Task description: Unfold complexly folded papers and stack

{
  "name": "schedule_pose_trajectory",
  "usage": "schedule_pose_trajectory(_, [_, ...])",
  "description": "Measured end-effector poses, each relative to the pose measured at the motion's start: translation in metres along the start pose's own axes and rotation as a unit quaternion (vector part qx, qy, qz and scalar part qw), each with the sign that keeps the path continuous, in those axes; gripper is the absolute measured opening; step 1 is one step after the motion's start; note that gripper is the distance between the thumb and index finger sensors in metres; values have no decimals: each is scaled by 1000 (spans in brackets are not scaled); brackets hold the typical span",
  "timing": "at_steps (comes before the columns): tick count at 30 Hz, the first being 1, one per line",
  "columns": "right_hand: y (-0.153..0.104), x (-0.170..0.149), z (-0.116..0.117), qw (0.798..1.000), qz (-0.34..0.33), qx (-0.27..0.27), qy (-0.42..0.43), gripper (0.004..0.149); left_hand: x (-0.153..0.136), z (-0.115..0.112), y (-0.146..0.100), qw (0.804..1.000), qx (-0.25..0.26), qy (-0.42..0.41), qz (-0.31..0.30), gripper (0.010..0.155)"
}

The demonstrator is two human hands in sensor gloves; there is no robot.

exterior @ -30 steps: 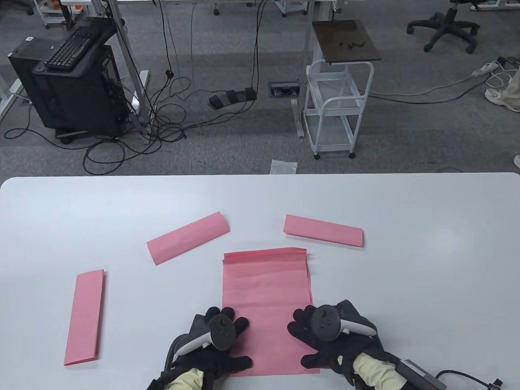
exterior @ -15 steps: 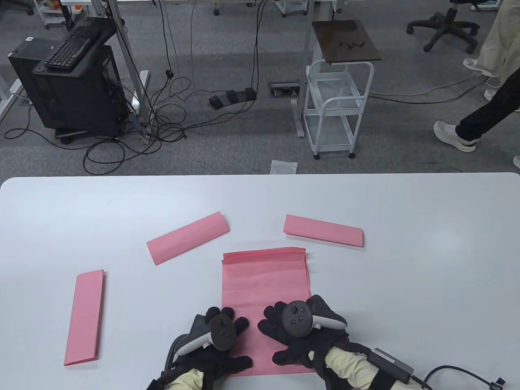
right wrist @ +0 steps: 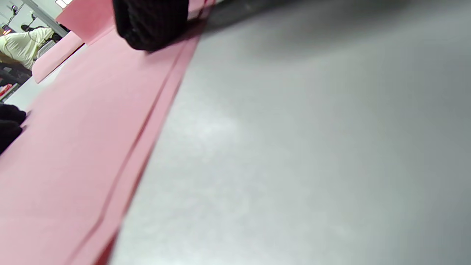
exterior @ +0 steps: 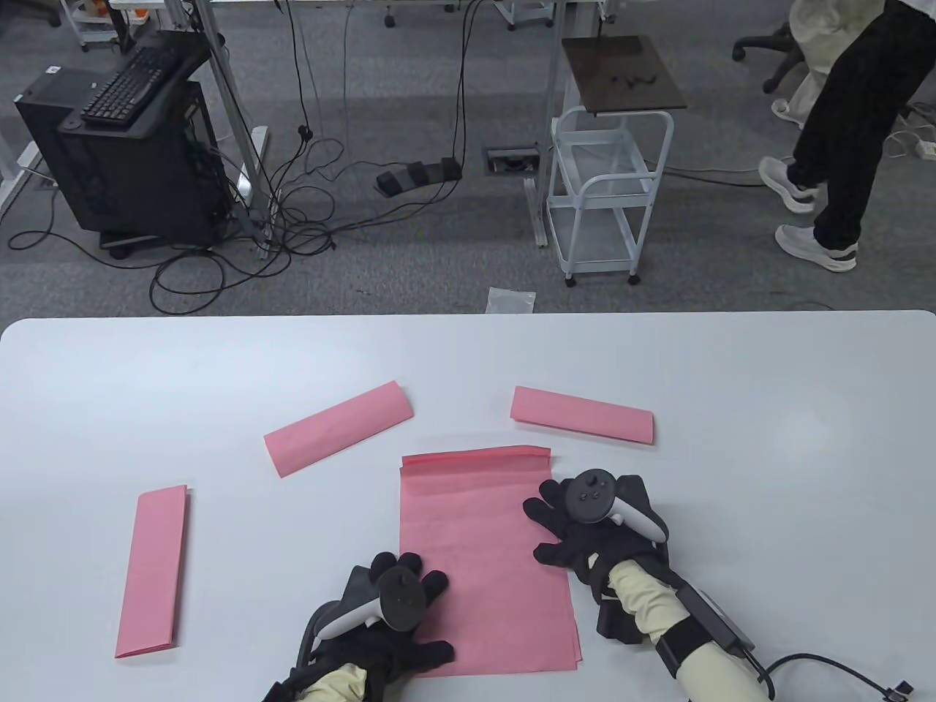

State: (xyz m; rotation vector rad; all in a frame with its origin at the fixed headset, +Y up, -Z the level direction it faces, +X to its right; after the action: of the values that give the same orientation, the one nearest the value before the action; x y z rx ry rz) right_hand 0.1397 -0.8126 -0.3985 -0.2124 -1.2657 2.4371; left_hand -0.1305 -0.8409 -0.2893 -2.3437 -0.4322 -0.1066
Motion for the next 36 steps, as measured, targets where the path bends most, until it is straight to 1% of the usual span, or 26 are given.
schedule_pose_trajectory(1, [-3,7,0,1000,-8,-8,-18,61,0,0,0,1000,0,0,0,91])
schedule_pose_trajectory(2, [-7,17,3,999,-32,-17,-39,63,0,0,0,1000,0,0,0,91])
schedule_pose_trajectory(3, [-9,26,8,997,-60,-8,-52,64,0,0,0,1000,0,0,0,90])
schedule_pose_trajectory(5, [-14,51,28,990,-120,44,-60,69,0,0,0,1000,0,0,0,91])
schedule_pose_trajectory(7, [-15,68,40,984,-152,67,-71,70,0,0,0,1000,0,0,0,91])
schedule_pose_trajectory(8, [-12,75,43,981,-158,72,-83,70,0,0,0,1000,0,0,0,91])
schedule_pose_trajectory(9, [-7,79,44,981,-154,71,-98,70,0,0,0,1000,0,0,0,90])
schedule_pose_trajectory(11, [9,79,40,981,-124,64,-136,70,0,0,0,1000,1,0,1,91])
schedule_pose_trajectory(12, [20,75,35,981,-110,87,-133,70,0,0,0,1000,1,-1,1,91])
schedule_pose_trajectory(13, [27,72,30,986,-95,93,-103,66,0,0,0,1000,1,-1,1,91])
schedule_pose_trajectory(14, [37,67,21,993,-71,78,-58,64,0,0,0,1000,1,-1,0,91])
schedule_pose_trajectory(17, [59,52,-2,998,-16,50,-15,63,0,0,0,1000,1,-1,-1,91])
schedule_pose_trajectory(21, [70,42,-16,999,22,38,18,61,0,0,0,1000,2,-2,-1,91])
schedule_pose_trajectory(26, [73,39,-15,997,34,28,56,60,0,0,0,1000,1,-1,0,91])
schedule_pose_trajectory(29, [66,46,-22,998,22,5,64,59,0,0,0,1000,1,-1,1,91])
schedule_pose_trajectory(30, [59,51,-24,998,9,-2,66,62,0,0,0,1000,1,-1,1,91])
schedule_pose_trajectory(32, [42,60,-25,998,-43,-6,45,66,0,0,0,1000,0,-1,1,91])
schedule_pose_trajectory(34, [18,66,-18,997,-81,-6,15,69,0,0,0,1000,0,-1,0,91])
schedule_pose_trajectory(35, [3,67,-9,995,-103,13,-8,70,0,0,0,1000,0,-1,0,91])
schedule_pose_trajectory(36, [-5,65,-2,993,-111,28,-23,71,0,0,-1,1000,0,-1,0,91])
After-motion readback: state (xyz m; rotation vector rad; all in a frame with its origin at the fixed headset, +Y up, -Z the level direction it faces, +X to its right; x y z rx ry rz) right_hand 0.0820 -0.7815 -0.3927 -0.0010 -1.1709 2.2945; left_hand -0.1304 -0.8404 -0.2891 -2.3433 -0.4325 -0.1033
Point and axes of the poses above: the tracker on the back of each hand, its own x axis roughly to the thumb side, its own y axis roughly from the wrist to the fingertips, z = x × y, the point moved 4 cm from there along y, roughly from the wrist to the fingertips, and after that the axes turned 1 degree about z, right-handed, at the moved point
